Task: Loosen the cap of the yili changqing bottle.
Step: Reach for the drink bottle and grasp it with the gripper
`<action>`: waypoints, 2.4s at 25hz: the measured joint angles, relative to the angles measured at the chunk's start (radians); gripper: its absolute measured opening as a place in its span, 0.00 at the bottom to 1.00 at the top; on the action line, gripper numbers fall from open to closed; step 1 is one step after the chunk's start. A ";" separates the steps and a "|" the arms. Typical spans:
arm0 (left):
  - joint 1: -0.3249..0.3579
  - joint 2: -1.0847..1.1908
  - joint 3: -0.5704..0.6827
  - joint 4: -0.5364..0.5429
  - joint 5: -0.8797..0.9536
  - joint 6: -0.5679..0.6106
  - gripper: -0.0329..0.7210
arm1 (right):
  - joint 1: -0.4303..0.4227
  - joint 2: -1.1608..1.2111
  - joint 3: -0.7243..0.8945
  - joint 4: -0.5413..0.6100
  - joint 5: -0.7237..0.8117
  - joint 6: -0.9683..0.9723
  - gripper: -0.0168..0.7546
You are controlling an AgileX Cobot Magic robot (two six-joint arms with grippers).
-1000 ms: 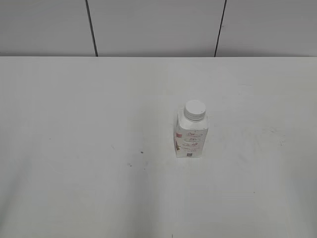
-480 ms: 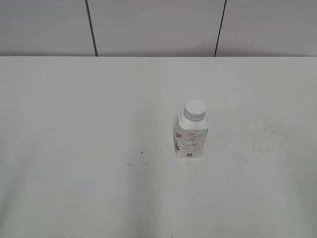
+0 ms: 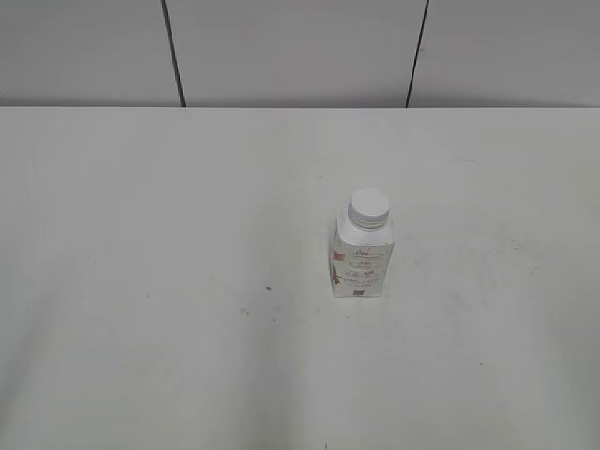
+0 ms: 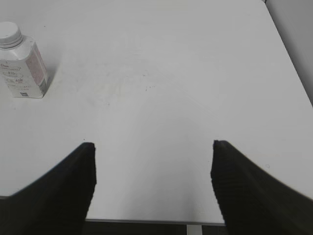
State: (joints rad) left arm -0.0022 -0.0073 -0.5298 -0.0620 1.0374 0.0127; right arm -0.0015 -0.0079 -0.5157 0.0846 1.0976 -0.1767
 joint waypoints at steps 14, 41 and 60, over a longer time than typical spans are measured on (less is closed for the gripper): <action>0.000 0.000 0.025 0.068 -0.453 0.000 0.79 | 0.000 0.000 0.000 0.001 0.000 0.001 0.77; 0.000 0.419 0.037 0.068 -0.884 0.000 0.79 | 0.000 0.000 0.000 0.001 0.000 0.001 0.77; 0.000 0.930 0.166 0.084 -1.395 0.000 0.79 | 0.000 0.000 0.000 0.002 0.000 0.002 0.77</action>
State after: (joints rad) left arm -0.0022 0.9226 -0.3637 0.0215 -0.3572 0.0127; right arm -0.0015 -0.0079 -0.5157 0.0867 1.0976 -0.1750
